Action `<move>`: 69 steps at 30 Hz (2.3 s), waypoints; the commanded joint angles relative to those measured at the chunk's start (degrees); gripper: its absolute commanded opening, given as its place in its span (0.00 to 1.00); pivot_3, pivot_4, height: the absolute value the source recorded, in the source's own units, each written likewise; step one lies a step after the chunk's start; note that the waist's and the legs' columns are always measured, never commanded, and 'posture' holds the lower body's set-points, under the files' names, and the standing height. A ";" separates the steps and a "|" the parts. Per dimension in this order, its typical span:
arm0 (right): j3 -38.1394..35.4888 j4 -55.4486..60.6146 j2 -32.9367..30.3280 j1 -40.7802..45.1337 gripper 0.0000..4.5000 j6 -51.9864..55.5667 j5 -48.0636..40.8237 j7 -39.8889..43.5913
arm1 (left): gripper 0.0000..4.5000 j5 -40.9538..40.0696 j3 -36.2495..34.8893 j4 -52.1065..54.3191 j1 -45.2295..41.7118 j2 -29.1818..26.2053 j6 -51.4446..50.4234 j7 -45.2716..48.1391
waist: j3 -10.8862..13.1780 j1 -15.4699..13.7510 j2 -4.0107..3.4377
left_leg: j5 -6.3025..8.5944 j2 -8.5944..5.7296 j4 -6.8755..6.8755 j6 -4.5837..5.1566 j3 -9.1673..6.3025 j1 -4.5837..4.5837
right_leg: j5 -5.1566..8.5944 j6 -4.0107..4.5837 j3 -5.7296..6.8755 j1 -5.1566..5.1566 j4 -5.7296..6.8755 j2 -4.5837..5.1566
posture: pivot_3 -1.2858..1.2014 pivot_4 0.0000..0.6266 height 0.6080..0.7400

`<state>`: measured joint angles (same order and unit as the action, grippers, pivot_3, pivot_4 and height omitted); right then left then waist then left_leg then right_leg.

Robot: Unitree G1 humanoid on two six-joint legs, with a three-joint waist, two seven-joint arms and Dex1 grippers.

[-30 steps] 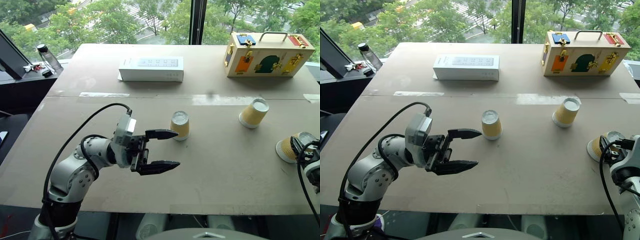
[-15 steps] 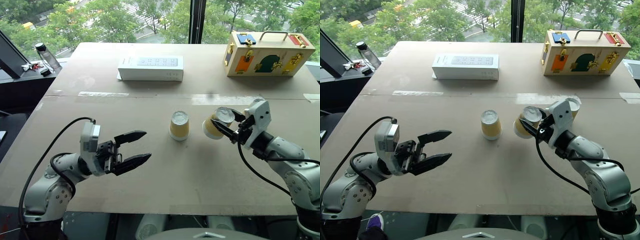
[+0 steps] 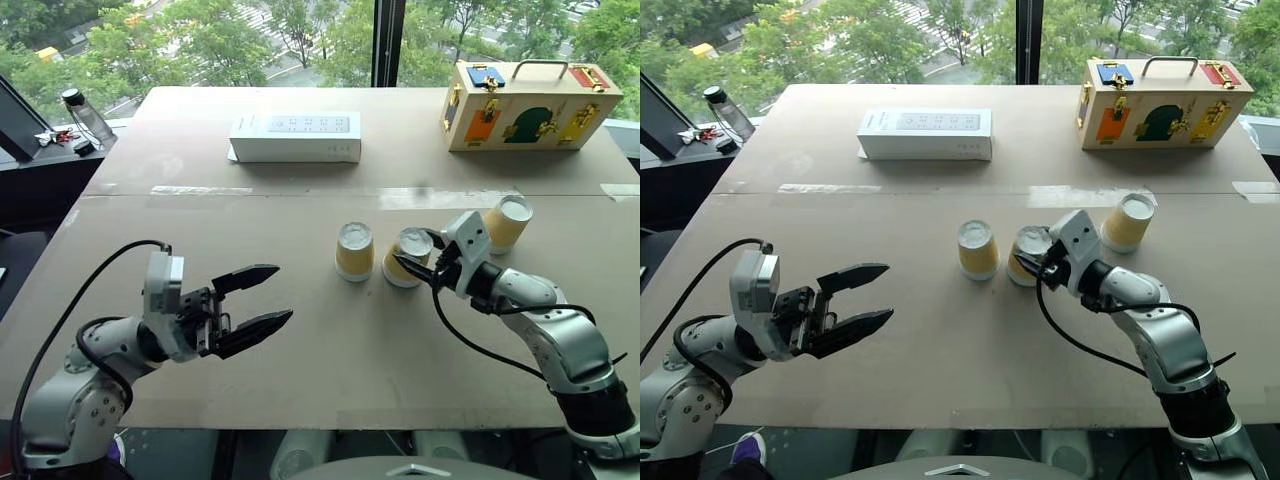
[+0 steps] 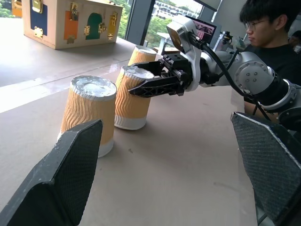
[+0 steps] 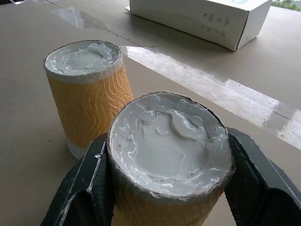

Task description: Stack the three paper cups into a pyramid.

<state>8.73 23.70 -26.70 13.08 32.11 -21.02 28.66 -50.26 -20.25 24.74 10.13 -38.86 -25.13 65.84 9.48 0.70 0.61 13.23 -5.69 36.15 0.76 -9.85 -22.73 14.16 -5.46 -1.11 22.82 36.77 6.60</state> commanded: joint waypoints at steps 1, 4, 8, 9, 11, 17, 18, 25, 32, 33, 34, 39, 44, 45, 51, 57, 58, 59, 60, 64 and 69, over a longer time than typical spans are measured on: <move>1.33 2.02 0.54 0.60 0.51 -1.14 0.42 1.65 | 1.00 -0.92 -3.03 -0.12 1.42 -1.02 1.33 1.97 | -0.01 0.05 0.01 | 0.00 0.00 0.00 0.00 0.01 0.01 | -0.01 0.01 -0.01 0.00 0.00 0.00 | 0.52 0.24 1.00; 2.28 1.61 0.95 0.70 0.51 -1.74 1.75 1.86 | 1.00 -0.45 -3.67 -1.05 1.94 -1.11 1.80 2.77 | -0.01 0.01 0.01 | 0.00 0.02 0.00 0.00 0.00 0.02 | -0.01 0.01 0.00 0.00 0.00 -0.02 | 0.52 0.24 1.00; 3.84 0.51 1.38 0.69 0.51 -2.72 3.89 2.25 | 1.00 0.01 -3.84 -1.35 2.20 -1.06 2.13 3.23 | -0.02 0.06 0.03 | 0.00 0.02 0.00 -0.01 0.01 0.04 | -0.01 0.02 0.00 0.02 0.00 -0.03 | 0.52 0.24 1.00; 4.05 0.48 1.49 0.68 0.51 -2.80 4.06 2.49 | 1.00 0.10 -3.79 -1.35 2.12 -1.03 2.17 3.20 | -0.02 0.06 0.03 | 0.00 0.02 0.00 -0.01 0.01 0.04 | -0.01 0.02 -0.01 0.04 0.00 -0.03 | 0.52 0.24 1.00; 4.68 0.21 1.58 0.60 0.62 -3.20 4.51 3.31 | 1.00 0.24 -3.71 -1.36 1.95 -0.96 2.22 3.13 | -0.02 0.06 0.03 | 0.00 0.03 0.00 -0.01 0.01 0.05 | -0.02 0.02 -0.01 0.04 0.00 -0.03 | 0.52 0.24 1.00; 0.81 2.62 -0.18 -0.73 0.98 -5.29 4.74 4.14 | 1.00 -0.08 -2.98 -0.97 0.91 -0.61 2.12 2.43 | 0.00 -0.12 0.01 | 0.00 0.03 0.00 -0.01 0.01 0.05 | -0.02 0.03 -0.01 0.04 0.00 -0.04 | 0.52 0.24 1.00; -1.22 4.19 -0.71 -0.83 0.98 -4.56 3.13 4.50 | 1.00 -0.16 -2.87 -0.92 0.75 -0.54 2.08 2.37 | 0.00 -0.16 0.00 | 0.00 0.03 0.00 -0.01 0.01 0.04 | -0.02 0.03 -0.01 0.04 0.00 -0.03 | 0.52 0.24 1.00; -21.16 14.45 -4.30 1.58 0.98 5.07 -21.50 4.83 | 1.00 -0.56 -1.19 -0.20 -0.94 0.10 1.85 2.14 | 0.00 -0.10 0.00 | 0.01 0.04 -0.04 0.00 -0.01 0.01 | -0.02 0.03 0.01 0.00 -0.01 -0.02 | 0.52 0.24 1.00; -21.36 -1.68 -10.18 5.26 0.98 4.02 -4.30 -7.06 | 1.00 -1.92 1.19 2.35 -4.04 0.05 0.98 1.69 | -0.03 -0.31 0.06 | 0.00 0.03 -0.02 0.00 0.04 0.03 | -0.04 0.06 0.01 0.00 0.00 -0.02 | 0.52 0.24 1.00; -21.41 -4.40 -9.91 5.11 0.98 3.79 -3.11 -7.96 | 1.00 -1.97 1.44 2.60 -4.21 0.00 0.96 1.82 | -0.03 -0.39 0.05 | 0.00 0.01 -0.02 0.00 0.06 0.03 | -0.05 0.07 0.00 0.00 -0.01 -0.01 | 0.52 0.24 1.00; -21.55 -6.37 -9.54 4.97 0.98 3.53 -2.38 -8.45 | 1.00 -2.00 1.55 2.67 -4.28 0.03 0.92 1.81 | -0.02 -0.40 0.05 | 0.00 0.00 -0.02 0.00 0.07 0.03 | -0.04 0.07 0.00 0.00 -0.01 -0.01 | 0.52 0.24 1.00; -21.10 -11.33 -8.18 5.23 0.98 2.75 0.80 -9.38 | 1.00 -1.75 1.50 1.91 -3.74 -0.09 1.42 2.45 | 0.03 0.21 -0.04 | -0.03 0.01 -0.14 -0.05 0.23 0.02 | -0.04 0.08 -0.18 0.15 0.00 0.01 | 0.52 0.24 1.00; -22.19 -13.61 -5.91 5.76 0.93 3.26 0.61 -9.87 | 1.00 -1.60 1.37 1.72 -3.24 -0.08 1.69 2.90 | 0.03 0.09 -0.04 | -0.02 0.04 -0.19 -0.03 0.37 0.00 | -0.05 0.07 -0.31 0.21 0.00 0.01 | 0.52 0.24 1.00; -22.48 -13.65 -5.57 5.77 0.86 3.27 0.15 -9.51 | 1.00 -1.61 1.29 1.68 -3.13 -0.11 1.73 2.96 | 0.03 0.08 -0.04 | -0.02 0.04 -0.18 -0.02 0.38 0.00 | -0.05 0.06 -0.31 0.21 0.00 0.01 | 0.52 0.24 1.00; -24.21 -10.05 -4.67 6.05 0.50 2.26 -3.78 -6.29 | 1.00 -2.33 0.34 1.35 -2.18 0.17 1.49 2.87 | 0.03 0.05 -0.04 | -0.02 0.04 -0.17 -0.01 0.38 0.00 | -0.05 0.06 -0.32 0.21 0.01 0.00 | 0.52 0.24 1.00; -21.87 1.66 -4.92 11.39 0.50 8.41 -16.51 0.62 | 1.00 -2.32 -3.54 -1.48 -0.66 2.79 4.87 2.50 | 0.05 0.63 -0.09 | -0.01 0.11 -0.19 0.00 0.39 0.01 | -0.05 0.06 -0.37 0.26 0.02 -0.08 | 0.52 0.24 1.00; -20.52 3.10 -4.93 13.19 0.50 10.02 -17.78 0.77 | 1.00 -2.21 -4.41 -2.15 -0.03 3.77 6.27 2.91 | 0.04 0.58 -0.07 | -0.01 0.14 -0.19 0.00 0.41 0.01 | -0.05 0.07 -0.38 0.26 0.02 -0.09 | 0.52 0.24 1.00; -19.12 4.03 -4.85 15.08 0.50 11.73 -18.68 0.60 | 1.00 -2.50 -5.43 -2.87 0.42 5.33 7.89 3.14 | 0.04 0.50 -0.06 | -0.01 0.14 -0.19 0.00 0.38 0.01 | -0.05 0.07 -0.35 0.25 0.01 -0.09 | 0.52 0.24 1.00; -17.87 4.30 -4.66 16.76 0.50 13.31 -19.13 0.08 | 1.00 -2.73 -6.05 -3.55 0.72 6.50 9.25 3.56 | 0.03 0.40 -0.06 | -0.01 0.14 -0.18 0.00 0.37 0.01 | -0.05 0.07 -0.34 0.24 -0.01 -0.09 | 0.52 0.24 1.00; -10.03 5.05 -4.80 24.23 0.50 18.02 -18.24 0.09 | 1.00 -3.66 -8.00 -6.15 4.48 5.48 8.91 8.46 | 0.02 0.11 -0.02 | -0.01 0.12 -0.16 0.00 0.37 -0.01 | -0.06 0.08 -0.32 0.23 -0.01 -0.06 | 0.52 0.24 1.00; -6.64 5.64 -4.98 26.99 0.50 21.41 -18.63 0.38 | 1.00 -3.08 -9.01 -7.82 6.22 4.99 9.91 10.95 | 0.01 -0.34 0.00 | 0.00 0.10 -0.15 0.00 0.20 -0.09 | -0.05 0.08 -0.16 0.28 -0.03 -0.03 | 0.52 0.24 1.00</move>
<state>2.11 27.01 -31.23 38.81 52.68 -39.19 28.62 -52.46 -27.67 16.48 16.06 -33.38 -16.34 75.52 9.49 0.36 0.62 13.22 -5.62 36.00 0.76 -9.66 -22.82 14.11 -5.37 -1.26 23.09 36.73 6.60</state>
